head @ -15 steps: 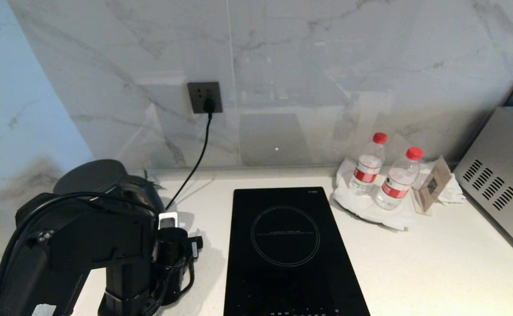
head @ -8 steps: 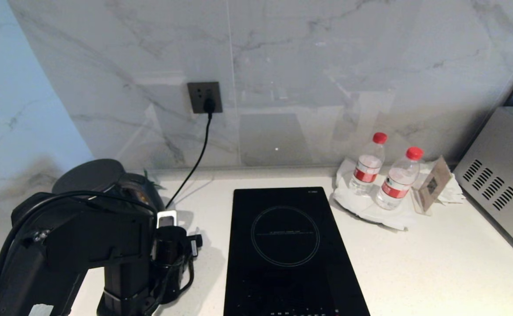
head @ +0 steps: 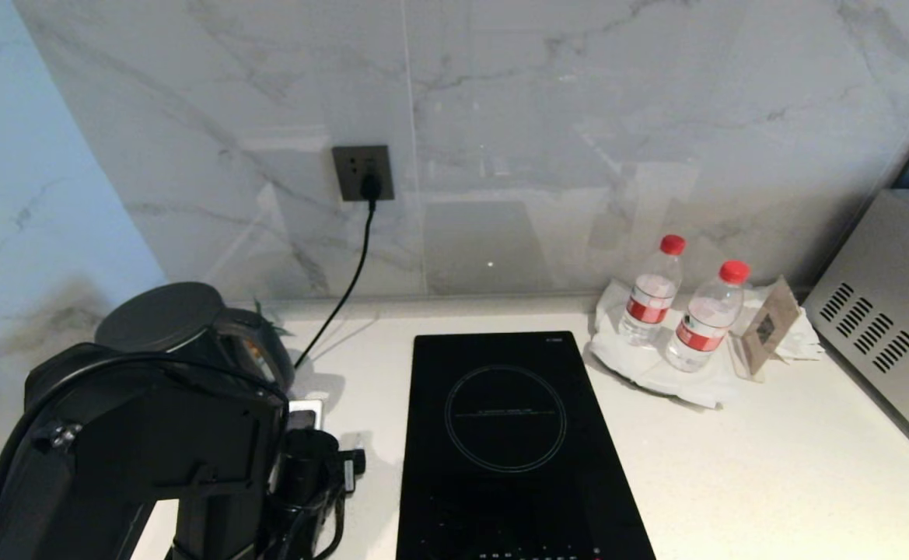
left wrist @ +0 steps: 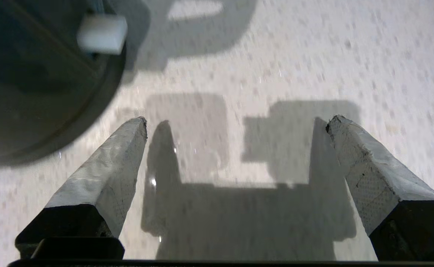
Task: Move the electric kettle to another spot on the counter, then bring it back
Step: Finish boiling water, then pick up the kettle
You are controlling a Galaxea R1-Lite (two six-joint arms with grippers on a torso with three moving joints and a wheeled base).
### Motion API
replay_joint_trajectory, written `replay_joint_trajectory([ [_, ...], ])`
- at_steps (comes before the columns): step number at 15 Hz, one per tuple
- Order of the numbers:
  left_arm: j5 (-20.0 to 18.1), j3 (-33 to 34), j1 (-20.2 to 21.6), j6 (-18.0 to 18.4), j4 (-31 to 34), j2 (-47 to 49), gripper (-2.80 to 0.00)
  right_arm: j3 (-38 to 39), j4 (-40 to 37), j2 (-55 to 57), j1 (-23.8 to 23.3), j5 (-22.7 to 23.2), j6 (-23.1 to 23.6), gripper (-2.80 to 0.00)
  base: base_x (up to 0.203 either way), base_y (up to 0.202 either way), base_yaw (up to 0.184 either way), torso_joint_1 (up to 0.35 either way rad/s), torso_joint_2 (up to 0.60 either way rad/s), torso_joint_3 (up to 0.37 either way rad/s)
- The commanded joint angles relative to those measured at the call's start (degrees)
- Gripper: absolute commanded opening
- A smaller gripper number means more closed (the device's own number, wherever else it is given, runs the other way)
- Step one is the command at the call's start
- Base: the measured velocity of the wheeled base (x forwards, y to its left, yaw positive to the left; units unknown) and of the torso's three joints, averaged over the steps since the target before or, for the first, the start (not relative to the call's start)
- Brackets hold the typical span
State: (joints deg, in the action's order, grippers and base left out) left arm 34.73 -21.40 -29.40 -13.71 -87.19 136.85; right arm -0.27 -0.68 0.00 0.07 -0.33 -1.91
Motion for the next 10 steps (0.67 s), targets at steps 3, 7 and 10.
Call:
replay_joint_trajectory([
  [3,0.2,3.5,-1.8,-1.9,-0.5,-3.1,0.00,0.0,0.0,0.1,0.0,0.0,0.1,-2.80,0.000,0.000,0.000,0.000,0.00,0.000],
  [7,-0.5,4.1,-2.1,-1.5,-0.5,-10.2,0.00,0.0,0.0,0.1,0.0,0.0,0.0,-2.80,0.000,0.000,0.000,0.000,0.00,0.000],
  [10,-3.7,5.3,-2.1,-1.4,-0.5,-14.3,0.00,0.0,0.0,0.1,0.0,0.0,0.0,-2.80,0.000,0.000,0.000,0.000,0.00,0.000],
])
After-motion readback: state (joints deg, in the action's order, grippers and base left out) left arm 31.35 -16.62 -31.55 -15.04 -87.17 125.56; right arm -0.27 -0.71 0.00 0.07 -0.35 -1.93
